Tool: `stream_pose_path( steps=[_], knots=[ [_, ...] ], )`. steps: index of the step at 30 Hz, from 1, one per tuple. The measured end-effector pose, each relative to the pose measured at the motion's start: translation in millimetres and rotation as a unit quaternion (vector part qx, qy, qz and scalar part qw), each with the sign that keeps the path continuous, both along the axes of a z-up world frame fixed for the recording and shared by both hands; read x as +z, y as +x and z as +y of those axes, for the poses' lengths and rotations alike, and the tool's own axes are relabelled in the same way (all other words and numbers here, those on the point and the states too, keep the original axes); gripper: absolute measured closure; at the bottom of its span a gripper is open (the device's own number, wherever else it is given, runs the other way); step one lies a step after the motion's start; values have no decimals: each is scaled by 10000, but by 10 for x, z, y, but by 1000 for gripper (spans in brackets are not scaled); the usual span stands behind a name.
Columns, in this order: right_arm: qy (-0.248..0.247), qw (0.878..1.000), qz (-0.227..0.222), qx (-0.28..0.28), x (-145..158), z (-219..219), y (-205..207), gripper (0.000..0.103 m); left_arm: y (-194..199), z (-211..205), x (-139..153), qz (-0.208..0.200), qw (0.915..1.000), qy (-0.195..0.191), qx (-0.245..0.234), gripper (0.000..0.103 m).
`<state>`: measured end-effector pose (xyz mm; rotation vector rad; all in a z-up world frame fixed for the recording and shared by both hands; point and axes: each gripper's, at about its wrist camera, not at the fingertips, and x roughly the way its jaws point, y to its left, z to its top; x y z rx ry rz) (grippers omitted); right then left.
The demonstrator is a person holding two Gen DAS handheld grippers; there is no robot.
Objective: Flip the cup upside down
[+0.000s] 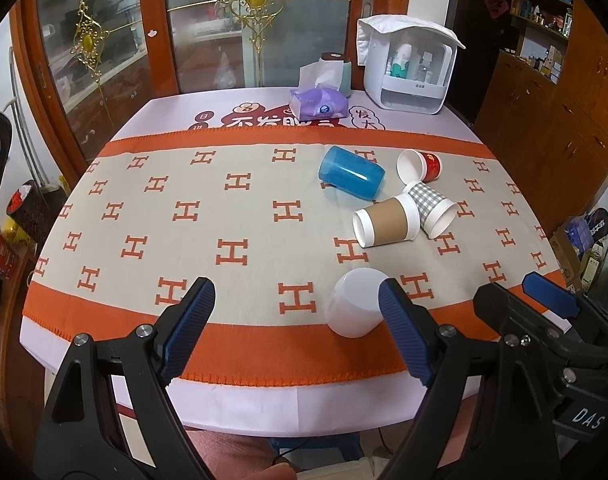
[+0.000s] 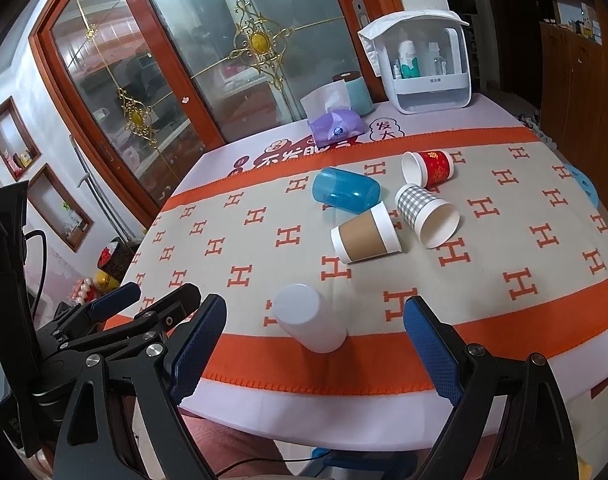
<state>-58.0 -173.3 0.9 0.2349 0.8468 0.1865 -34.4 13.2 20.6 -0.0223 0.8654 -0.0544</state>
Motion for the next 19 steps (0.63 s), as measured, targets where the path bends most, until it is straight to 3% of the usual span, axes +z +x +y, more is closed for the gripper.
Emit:
stream_pose_path(
  steps=[19],
  knots=[
    [44,9999,91,23,-69,30,38,12,13,44,-62,59,10000,-70,30,21]
  ],
)
